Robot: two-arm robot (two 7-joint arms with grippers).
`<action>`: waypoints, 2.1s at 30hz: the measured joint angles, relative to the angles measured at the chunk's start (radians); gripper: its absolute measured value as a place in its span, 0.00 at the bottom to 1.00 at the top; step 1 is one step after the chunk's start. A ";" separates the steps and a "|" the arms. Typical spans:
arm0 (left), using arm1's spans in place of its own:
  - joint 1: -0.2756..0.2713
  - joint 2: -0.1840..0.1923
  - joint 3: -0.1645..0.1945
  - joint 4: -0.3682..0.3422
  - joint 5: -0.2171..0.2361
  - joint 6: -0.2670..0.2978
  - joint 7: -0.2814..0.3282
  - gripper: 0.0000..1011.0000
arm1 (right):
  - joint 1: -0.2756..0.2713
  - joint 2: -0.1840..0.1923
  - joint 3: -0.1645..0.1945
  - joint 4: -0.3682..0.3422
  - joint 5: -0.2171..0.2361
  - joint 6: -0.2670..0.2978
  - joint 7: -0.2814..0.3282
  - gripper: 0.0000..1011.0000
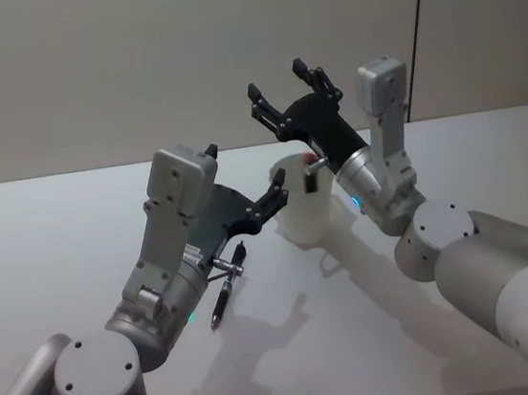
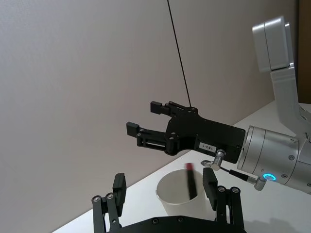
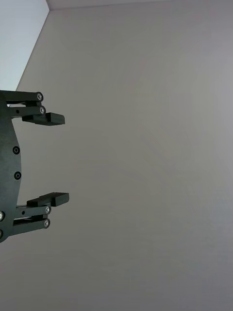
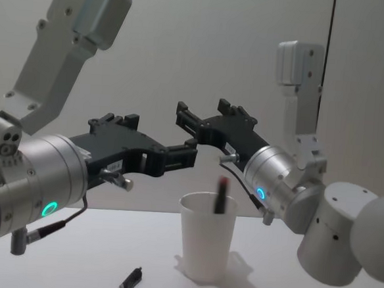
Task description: Place the pen into the pen holder.
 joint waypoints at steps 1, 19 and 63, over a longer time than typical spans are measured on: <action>0.000 0.000 0.000 0.000 0.000 0.000 0.000 0.99 | 0.000 0.001 0.000 0.000 -0.003 0.001 -0.003 0.84; 0.000 0.000 0.000 0.000 0.000 0.000 0.000 0.99 | 0.004 0.012 0.005 -0.001 -0.028 0.008 -0.025 0.99; 0.000 0.000 0.000 0.000 0.000 0.000 0.000 0.99 | -0.392 0.165 0.042 -0.809 -0.119 0.546 -0.073 0.99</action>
